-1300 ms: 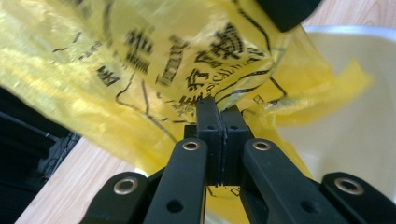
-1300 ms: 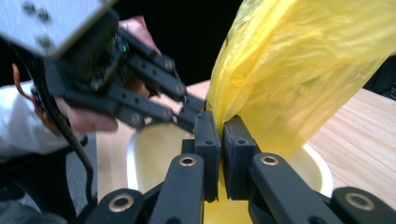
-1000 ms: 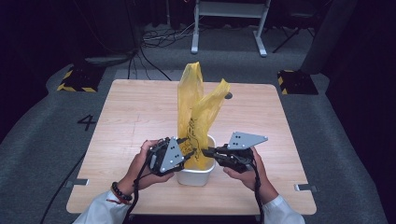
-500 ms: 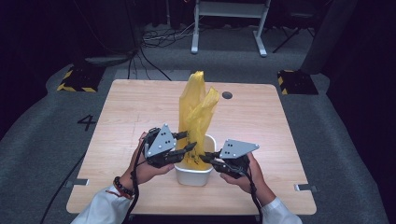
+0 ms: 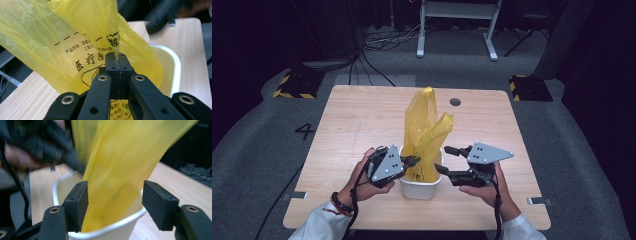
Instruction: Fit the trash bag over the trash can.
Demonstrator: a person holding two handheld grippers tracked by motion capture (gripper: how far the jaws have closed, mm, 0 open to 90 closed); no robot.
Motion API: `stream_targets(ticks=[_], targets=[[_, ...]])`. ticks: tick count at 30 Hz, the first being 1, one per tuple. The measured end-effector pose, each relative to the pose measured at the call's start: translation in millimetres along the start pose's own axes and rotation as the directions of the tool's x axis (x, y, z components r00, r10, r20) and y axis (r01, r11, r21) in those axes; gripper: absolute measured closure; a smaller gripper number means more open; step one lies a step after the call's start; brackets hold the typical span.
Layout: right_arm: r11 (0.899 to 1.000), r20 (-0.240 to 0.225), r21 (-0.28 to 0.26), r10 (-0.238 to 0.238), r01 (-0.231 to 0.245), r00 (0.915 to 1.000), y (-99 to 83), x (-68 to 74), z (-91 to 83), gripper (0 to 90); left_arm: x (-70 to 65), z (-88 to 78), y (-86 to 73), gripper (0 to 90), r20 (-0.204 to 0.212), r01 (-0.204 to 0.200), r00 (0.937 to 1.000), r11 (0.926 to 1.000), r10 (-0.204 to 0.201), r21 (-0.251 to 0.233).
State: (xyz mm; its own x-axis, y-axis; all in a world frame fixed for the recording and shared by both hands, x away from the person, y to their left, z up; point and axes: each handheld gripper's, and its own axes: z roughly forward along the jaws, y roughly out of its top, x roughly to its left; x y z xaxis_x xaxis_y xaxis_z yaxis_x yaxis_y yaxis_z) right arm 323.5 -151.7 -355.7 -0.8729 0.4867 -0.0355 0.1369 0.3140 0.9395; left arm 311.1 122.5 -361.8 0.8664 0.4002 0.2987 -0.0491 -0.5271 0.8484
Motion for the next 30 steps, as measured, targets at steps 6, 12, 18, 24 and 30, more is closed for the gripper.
stream_targets(ticks=[6,12,18,24,30], targets=[[0.991,0.042,-0.131,0.006,0.000,0.9991,26.4,1.3,-19.6,29.7,-5.2,2.2,-3.2,89.0,0.003,-0.026,0.9996,0.9995,0.026,0.020],[0.986,-0.006,-0.166,-0.022,0.020,0.9997,39.5,8.4,-15.7,30.9,-8.9,5.2,-9.8,87.9,0.014,-0.036,0.9993,0.9980,0.035,0.051],[0.983,-0.097,-0.170,-0.090,0.072,0.9912,40.6,20.1,-4.2,63.2,-10.1,6.7,-13.2,86.1,-0.002,-0.052,0.9986,0.9960,0.053,0.073],[0.973,-0.126,-0.192,-0.157,0.131,0.9796,35.2,26.9,-4.5,87.9,-6.7,1.7,-19.3,79.1,-0.006,-0.024,0.9997,0.9985,0.025,0.050],[0.968,-0.145,-0.192,-0.191,0.162,0.9709,29.3,35.0,-8.1,90.0,-4.3,-9.3,-22.1,67.4,-0.022,-0.008,0.9997,1.0000,0.008,0.002]])
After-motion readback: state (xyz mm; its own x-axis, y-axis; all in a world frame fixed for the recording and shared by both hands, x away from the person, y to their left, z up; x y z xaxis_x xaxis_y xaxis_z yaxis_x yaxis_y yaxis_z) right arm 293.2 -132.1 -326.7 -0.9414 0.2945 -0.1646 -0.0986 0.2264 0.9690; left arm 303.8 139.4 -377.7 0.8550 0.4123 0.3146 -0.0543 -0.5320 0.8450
